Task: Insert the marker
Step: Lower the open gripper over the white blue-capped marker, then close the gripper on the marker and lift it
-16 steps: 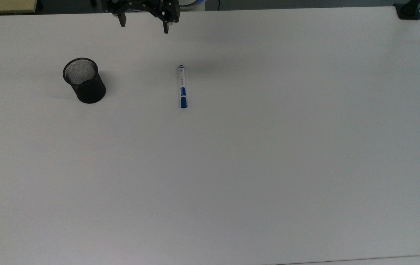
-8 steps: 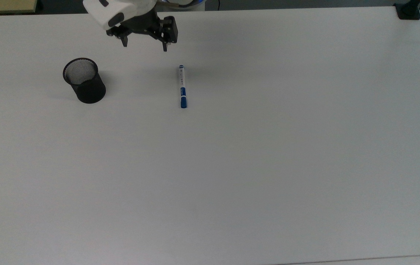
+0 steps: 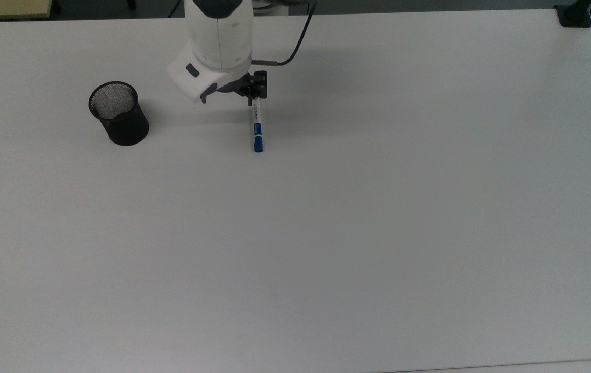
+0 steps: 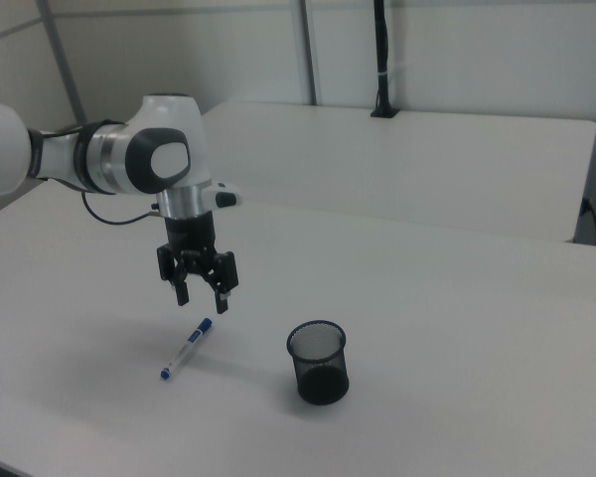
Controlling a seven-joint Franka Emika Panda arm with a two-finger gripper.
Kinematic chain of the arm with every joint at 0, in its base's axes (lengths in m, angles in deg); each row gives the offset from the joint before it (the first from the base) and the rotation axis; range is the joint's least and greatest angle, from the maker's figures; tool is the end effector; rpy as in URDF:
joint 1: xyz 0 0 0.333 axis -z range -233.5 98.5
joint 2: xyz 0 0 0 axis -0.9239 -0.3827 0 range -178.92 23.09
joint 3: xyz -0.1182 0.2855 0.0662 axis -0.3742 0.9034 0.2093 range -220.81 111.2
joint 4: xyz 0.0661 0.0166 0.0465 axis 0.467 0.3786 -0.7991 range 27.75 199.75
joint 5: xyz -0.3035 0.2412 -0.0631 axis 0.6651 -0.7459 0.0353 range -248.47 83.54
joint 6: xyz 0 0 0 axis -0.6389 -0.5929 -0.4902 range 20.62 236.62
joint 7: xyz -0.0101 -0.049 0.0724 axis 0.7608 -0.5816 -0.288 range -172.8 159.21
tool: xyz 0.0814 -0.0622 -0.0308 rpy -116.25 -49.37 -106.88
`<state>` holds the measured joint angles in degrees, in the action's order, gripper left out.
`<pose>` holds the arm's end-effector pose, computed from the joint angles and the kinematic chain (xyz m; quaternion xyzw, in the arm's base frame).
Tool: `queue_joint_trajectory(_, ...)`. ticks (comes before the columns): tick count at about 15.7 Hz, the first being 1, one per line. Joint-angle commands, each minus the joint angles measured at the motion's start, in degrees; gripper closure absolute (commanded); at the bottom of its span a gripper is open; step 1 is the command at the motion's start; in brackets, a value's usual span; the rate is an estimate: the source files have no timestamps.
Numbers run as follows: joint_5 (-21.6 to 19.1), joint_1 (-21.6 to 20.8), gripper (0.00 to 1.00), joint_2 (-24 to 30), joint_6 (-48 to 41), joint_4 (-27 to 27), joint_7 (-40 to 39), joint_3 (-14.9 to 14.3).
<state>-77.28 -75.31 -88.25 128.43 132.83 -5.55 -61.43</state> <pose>0.5755 0.0073 0.3899 0.9925 0.0171 -0.1081 0.0543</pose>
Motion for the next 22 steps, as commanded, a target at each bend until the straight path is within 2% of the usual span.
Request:
queue_joint_trajectory(1, 0.8, -2.3, 0.12, -3.3, 2.9, 0.6, 1.2, -0.1)
queue_joint_trajectory(3, 0.9, -3.3, 0.12, -5.3, 4.1, 0.5, 2.9, -0.1)
queue_joint_trajectory(7, 1.2, -5.2, 0.20, -8.8, 6.3, 0.2, 6.0, -0.1)
queue_joint_trajectory(9, 1.3, -5.6, 0.38, -9.4, 7.2, 0.2, 6.5, -0.1)
queue_joint_trajectory(14, 1.3, -5.6, 0.71, -10.2, 9.0, 0.2, 6.7, -0.1)
queue_joint_trajectory(15, 1.3, -5.6, 0.81, -10.5, 9.6, 0.2, 7.2, -0.1)
queue_joint_trajectory(18, 1.3, -5.6, 0.95, -10.7, 9.6, 0.2, 7.4, -0.1)
queue_joint_trajectory(22, 1.3, -5.6, 0.98, -10.5, 9.6, 0.2, 7.4, -0.1)
